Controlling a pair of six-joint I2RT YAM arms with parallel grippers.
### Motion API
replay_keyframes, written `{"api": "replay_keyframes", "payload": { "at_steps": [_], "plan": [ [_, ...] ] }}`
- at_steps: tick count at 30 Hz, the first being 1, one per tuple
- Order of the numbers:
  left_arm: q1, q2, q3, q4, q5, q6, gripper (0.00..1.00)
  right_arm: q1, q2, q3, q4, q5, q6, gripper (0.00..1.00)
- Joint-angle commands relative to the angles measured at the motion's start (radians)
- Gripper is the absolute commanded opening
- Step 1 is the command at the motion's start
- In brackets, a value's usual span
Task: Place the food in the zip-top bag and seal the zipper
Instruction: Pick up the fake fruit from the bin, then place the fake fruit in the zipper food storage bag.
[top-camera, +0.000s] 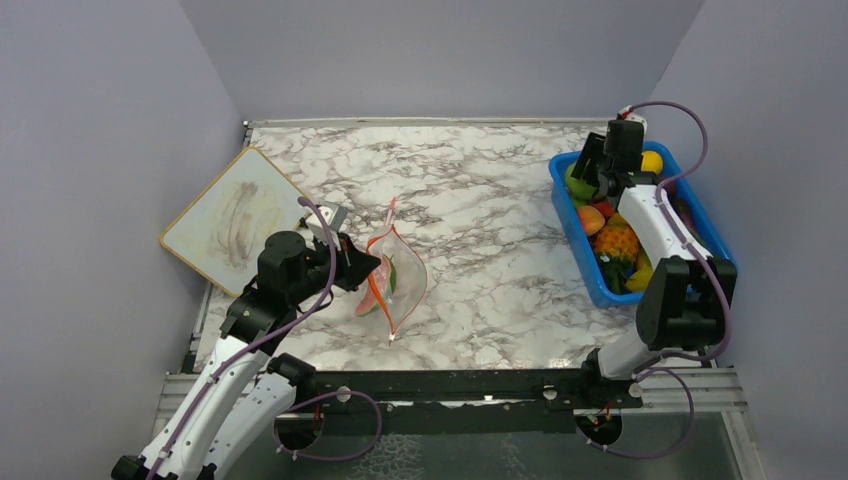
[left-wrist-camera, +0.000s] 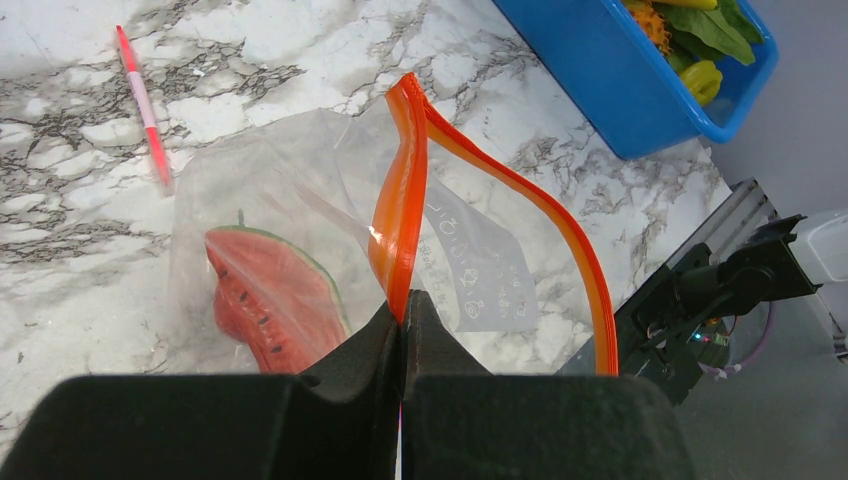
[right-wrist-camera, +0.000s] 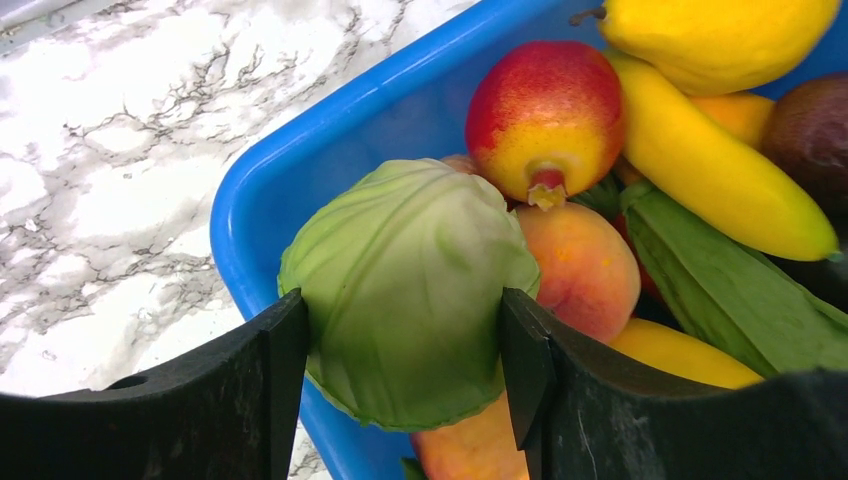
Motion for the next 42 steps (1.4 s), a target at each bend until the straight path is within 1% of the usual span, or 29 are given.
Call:
{"api": "replay_keyframes", "payload": {
  "at_steps": [1, 6, 17, 22, 27, 33, 39, 42],
  "plan": [
    [0.002, -0.011, -0.006, 0.038, -0.007, 0.008, 0.00, 0.042, -0.063, 0.029, -0.049, 0.083, -0.030, 0.48],
    [0.003, -0.009, -0.006, 0.038, -0.016, 0.003, 0.00, 0.083, -0.118, 0.038, -0.087, 0.087, -0.035, 0.47],
    [0.003, -0.006, -0.006, 0.038, -0.017, 0.001, 0.00, 0.273, -0.269, 0.038, -0.156, 0.046, -0.045, 0.43],
    [0.002, -0.002, -0.007, 0.038, -0.023, -0.005, 0.00, 0.325, -0.349, 0.027, -0.159, -0.096, -0.058, 0.43],
    [0.002, 0.005, -0.006, 0.038, -0.032, -0.013, 0.00, 0.412, -0.417, -0.010, -0.140, -0.208, -0.095, 0.43],
    [0.002, 0.014, -0.002, 0.036, -0.040, -0.031, 0.00, 0.517, -0.458, -0.036, -0.109, -0.381, -0.069, 0.42],
    [0.002, 0.006, -0.007, 0.037, -0.056, -0.054, 0.00, 0.565, -0.501, -0.097, 0.012, -0.641, 0.025, 0.42],
    [0.002, 0.013, -0.008, 0.038, -0.055, -0.052, 0.00, 0.577, -0.514, -0.156, 0.108, -0.759, 0.085, 0.42]
  ]
}}
